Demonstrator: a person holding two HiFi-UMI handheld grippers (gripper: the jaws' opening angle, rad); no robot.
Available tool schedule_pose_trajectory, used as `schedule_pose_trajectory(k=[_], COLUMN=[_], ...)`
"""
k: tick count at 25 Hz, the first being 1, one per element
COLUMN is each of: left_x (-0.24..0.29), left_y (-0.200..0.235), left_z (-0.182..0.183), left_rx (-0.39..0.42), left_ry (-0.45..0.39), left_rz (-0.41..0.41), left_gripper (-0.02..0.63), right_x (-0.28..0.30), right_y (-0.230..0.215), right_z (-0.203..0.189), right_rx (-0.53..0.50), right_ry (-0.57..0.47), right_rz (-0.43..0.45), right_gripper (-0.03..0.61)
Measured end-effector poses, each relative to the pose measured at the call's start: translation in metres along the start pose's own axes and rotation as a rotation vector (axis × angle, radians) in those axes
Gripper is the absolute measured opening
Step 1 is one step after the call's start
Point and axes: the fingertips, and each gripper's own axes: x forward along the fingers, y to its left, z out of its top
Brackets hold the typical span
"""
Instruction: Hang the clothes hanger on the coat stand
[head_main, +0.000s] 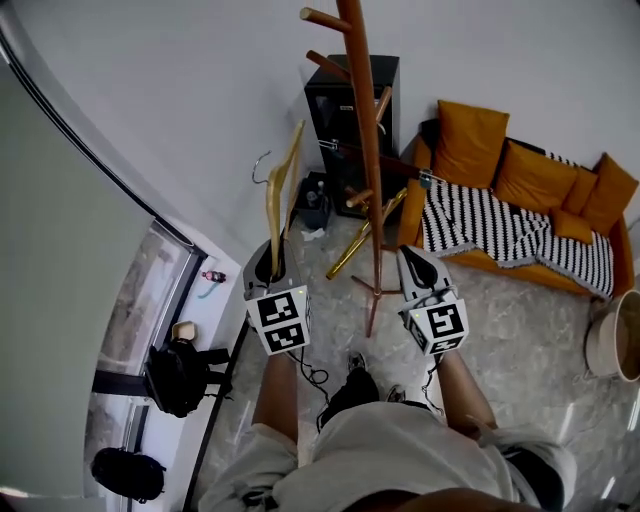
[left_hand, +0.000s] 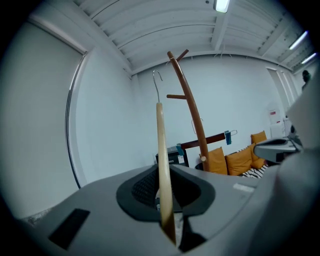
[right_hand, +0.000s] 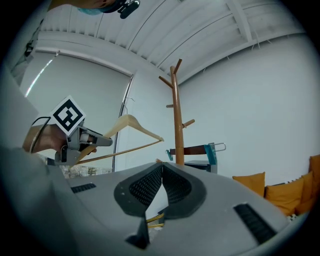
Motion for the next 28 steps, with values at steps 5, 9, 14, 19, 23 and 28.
schedule_pose_trajectory(k=[5, 9, 14, 19, 23, 28], left_x=[0.032, 0.063, 0.097, 0.116, 0.123, 0.133], left_y=[0.016, 0.014, 0.007, -0.003, -0.009, -0.011], left_z=[0.039, 0.069, 0.098, 0.116, 0.120, 0.119], left_rx=[0.042, 0.079, 0.091, 0.099, 0.102, 0.104], left_ry=[-0.021, -0.017, -0.009, -0.015, -0.027, -0.036], left_rz=[-0.016, -0.070, -0.109, -0.137, -0.149, -0.158], left_gripper=[0.055, 0.055, 0.055, 0.055, 0.055, 0.055], right_x=[0.011, 0.015, 0.020, 0.027, 0.032, 0.041], right_y=[-0.002, -0.006, -0.009, -0.013, -0.017, -0.021], right_z=[0.016, 0.022, 0.015, 0.015, 0.019, 0.036], right_rx=[-0.017, -0.025, -0.012, -0.011, -0.009, -0.015], right_ry=[-0.007, -0.024, -0.006, -0.010, -0.014, -0.046], right_rz=[0.005, 0.000, -0.003, -0.008, -0.022, -0.022], right_gripper=[0.005, 0.005, 0.005, 0.005, 0.005, 0.005])
